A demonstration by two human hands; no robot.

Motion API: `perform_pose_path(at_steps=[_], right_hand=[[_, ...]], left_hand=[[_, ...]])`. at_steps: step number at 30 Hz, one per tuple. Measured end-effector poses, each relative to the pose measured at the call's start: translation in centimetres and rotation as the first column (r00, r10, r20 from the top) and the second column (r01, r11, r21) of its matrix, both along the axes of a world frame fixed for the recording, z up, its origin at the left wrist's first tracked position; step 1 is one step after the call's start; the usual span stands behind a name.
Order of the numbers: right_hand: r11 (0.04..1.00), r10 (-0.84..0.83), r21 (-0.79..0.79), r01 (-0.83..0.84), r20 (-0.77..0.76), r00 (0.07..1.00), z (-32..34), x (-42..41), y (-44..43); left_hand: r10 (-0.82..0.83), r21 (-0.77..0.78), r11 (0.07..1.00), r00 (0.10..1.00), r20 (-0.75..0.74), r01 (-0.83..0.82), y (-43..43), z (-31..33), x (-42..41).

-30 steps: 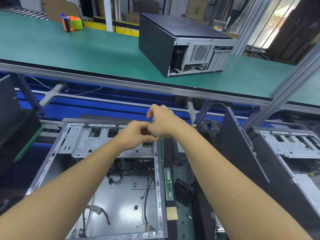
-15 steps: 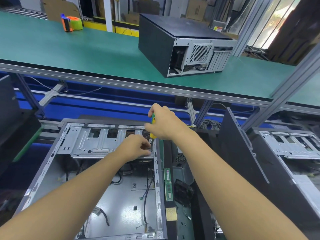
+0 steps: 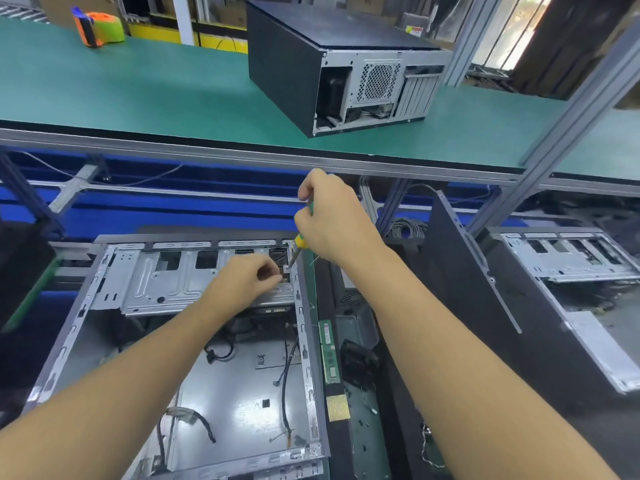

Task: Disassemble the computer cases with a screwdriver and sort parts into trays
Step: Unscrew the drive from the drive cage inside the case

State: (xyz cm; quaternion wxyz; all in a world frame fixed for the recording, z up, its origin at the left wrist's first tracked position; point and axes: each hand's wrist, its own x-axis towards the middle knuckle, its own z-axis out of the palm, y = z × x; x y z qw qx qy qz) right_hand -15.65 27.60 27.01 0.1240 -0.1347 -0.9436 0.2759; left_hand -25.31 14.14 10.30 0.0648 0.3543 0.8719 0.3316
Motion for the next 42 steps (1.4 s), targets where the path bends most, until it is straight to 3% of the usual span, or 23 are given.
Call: perform_pose_path(at_steps=[2,4,7,10,13,17,22,24,30,34,37,42], right_hand=[[0.999,-0.05,0.004,0.05,-0.034,0.998,0.6,0.5,0.5],[0.995,-0.094,0.028,0.094,-0.001,0.996,0.7,1.1,1.3],[0.983,-0.17,0.097,0.158,0.131,0.977,0.3,2.5,3.0],[0.961,-0.274,0.103,0.257,0.203,0.94,-0.4,4.9,4.9],[0.941,-0.335,0.134,0.31,0.261,0.905,-1.2,7.8,6.2],[0.916,-0.399,0.085,0.391,0.287,0.871,-2.5,11.3,7.4],[0.891,-0.441,0.032,0.454,0.302,0.845,-3.4,13.3,8.7],[0.876,-0.464,-0.009,0.483,0.256,0.848,-3.5,13.2,9.0],[0.87,-0.482,-0.137,0.473,-0.044,0.875,-1.9,9.2,7.6],[0.942,-0.321,-0.144,0.303,-0.126,0.939,-0.9,4.9,5.3],[0.962,-0.23,-0.177,0.207,-0.121,0.966,-0.9,1.8,3.5],[0.974,-0.122,-0.198,0.11,-0.047,0.991,-1.8,-2.2,1.2]], left_hand=[[-0.001,0.134,0.991,0.999,0.038,-0.004,0.1,1.5,0.4],[-0.148,0.136,0.981,0.988,0.054,0.139,1.3,3.3,1.6],[-0.481,-0.067,0.871,0.872,0.094,0.487,4.8,5.0,4.8],[-0.658,-0.294,0.688,0.741,0.13,0.663,9.1,3.7,9.0],[-0.684,-0.44,0.562,0.693,0.229,0.7,12.3,0.6,12.7],[-0.66,-0.514,0.454,0.662,0.354,0.728,14.5,-3.4,15.1],[-0.644,-0.589,0.386,0.665,0.379,0.71,15.1,-5.0,15.6],[-0.653,-0.582,0.439,0.688,0.315,0.684,14.9,-4.1,14.5],[-0.488,-0.319,0.807,0.865,0.114,0.497,11.0,2.1,7.2],[-0.195,-0.121,0.972,0.98,0.051,0.2,5.9,3.6,1.0],[0.009,0.02,1.0,0.987,0.158,-0.013,2.5,3.1,-2.4],[-0.056,0.066,0.997,0.962,0.266,0.04,0.1,1.9,-4.5]])
